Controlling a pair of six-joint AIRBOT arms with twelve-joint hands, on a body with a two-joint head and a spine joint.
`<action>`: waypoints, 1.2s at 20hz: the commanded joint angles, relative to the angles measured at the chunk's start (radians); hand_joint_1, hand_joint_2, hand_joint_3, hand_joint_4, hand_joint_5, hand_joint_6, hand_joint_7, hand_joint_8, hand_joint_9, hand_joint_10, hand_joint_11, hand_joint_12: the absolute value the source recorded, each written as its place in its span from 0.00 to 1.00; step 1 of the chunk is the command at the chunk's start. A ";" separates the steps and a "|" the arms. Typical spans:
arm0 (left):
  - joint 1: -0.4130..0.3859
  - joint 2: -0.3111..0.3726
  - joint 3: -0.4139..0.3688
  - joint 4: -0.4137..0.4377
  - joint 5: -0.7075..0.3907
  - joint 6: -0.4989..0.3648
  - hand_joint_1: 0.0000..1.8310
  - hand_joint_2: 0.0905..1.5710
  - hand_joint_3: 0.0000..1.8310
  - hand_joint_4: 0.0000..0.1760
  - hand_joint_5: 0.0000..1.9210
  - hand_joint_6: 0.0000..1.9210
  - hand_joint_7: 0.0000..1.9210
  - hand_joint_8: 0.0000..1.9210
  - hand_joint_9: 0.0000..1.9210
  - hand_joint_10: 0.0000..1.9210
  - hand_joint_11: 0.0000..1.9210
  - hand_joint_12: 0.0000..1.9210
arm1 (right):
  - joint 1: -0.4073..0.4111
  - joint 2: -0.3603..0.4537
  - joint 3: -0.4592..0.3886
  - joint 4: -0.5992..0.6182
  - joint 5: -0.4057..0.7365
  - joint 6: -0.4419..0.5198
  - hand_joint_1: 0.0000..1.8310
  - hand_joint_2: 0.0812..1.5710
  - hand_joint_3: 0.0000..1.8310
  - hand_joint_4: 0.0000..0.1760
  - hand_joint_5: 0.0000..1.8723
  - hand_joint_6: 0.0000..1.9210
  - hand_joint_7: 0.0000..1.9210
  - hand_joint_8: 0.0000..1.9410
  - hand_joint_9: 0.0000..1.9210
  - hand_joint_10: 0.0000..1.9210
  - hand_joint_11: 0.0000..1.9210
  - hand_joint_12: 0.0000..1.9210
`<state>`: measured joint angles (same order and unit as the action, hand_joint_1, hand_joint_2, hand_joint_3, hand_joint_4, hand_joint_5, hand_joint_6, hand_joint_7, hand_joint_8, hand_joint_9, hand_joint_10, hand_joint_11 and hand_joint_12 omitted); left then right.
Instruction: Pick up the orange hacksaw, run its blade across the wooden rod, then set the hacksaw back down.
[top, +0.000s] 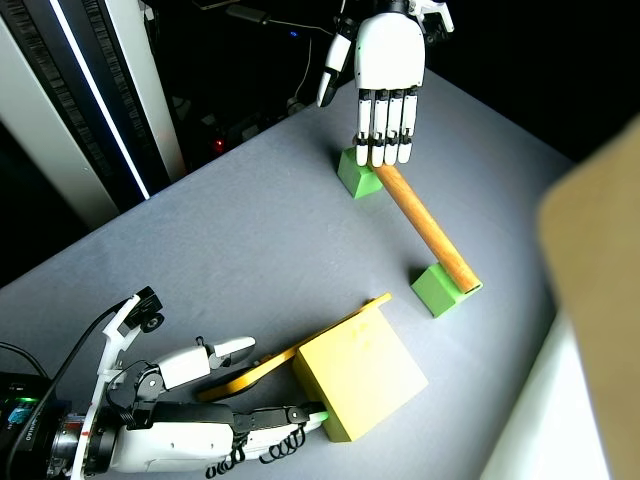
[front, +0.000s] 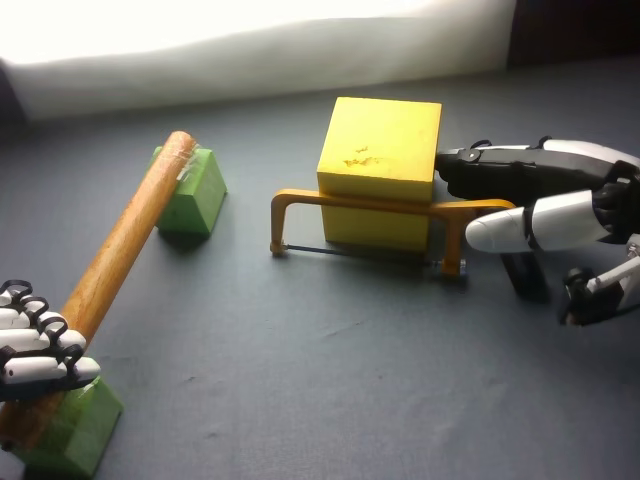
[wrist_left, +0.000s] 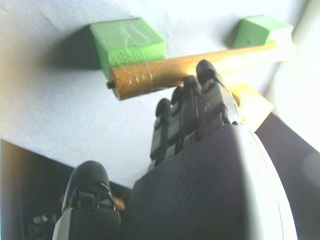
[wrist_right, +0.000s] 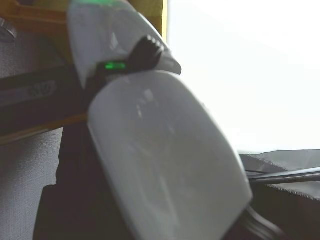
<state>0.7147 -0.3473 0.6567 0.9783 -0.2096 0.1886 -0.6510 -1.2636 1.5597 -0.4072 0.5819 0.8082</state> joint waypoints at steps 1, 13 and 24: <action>-0.006 -0.003 0.006 -0.008 -0.018 -0.001 0.01 0.76 0.00 0.00 0.06 0.01 0.05 0.00 0.04 0.00 0.00 0.11 | 0.032 -0.004 -0.007 0.074 0.147 0.010 0.63 0.70 0.00 0.00 0.13 0.01 0.14 0.01 0.16 0.01 0.01 0.47; -0.008 -0.002 0.006 -0.008 -0.019 -0.007 0.00 0.76 0.00 0.00 0.06 0.00 0.04 0.00 0.03 0.00 0.00 0.06 | 0.022 0.012 -0.040 0.197 0.177 -0.152 0.75 0.71 0.00 0.00 0.43 0.56 0.47 0.56 0.49 0.66 0.47 0.65; -0.040 0.005 0.039 -0.008 -0.034 -0.006 0.00 0.76 0.00 0.00 0.06 0.00 0.04 0.00 0.03 0.00 0.00 0.08 | 0.059 0.100 -0.134 0.258 0.323 -0.353 0.75 0.69 0.00 0.00 0.45 0.52 0.52 0.49 0.54 0.63 0.47 0.66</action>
<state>0.6876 -0.3515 0.6903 0.9810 -0.2203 0.1825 -0.6086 -1.1725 1.4204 -0.1993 0.7654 0.4328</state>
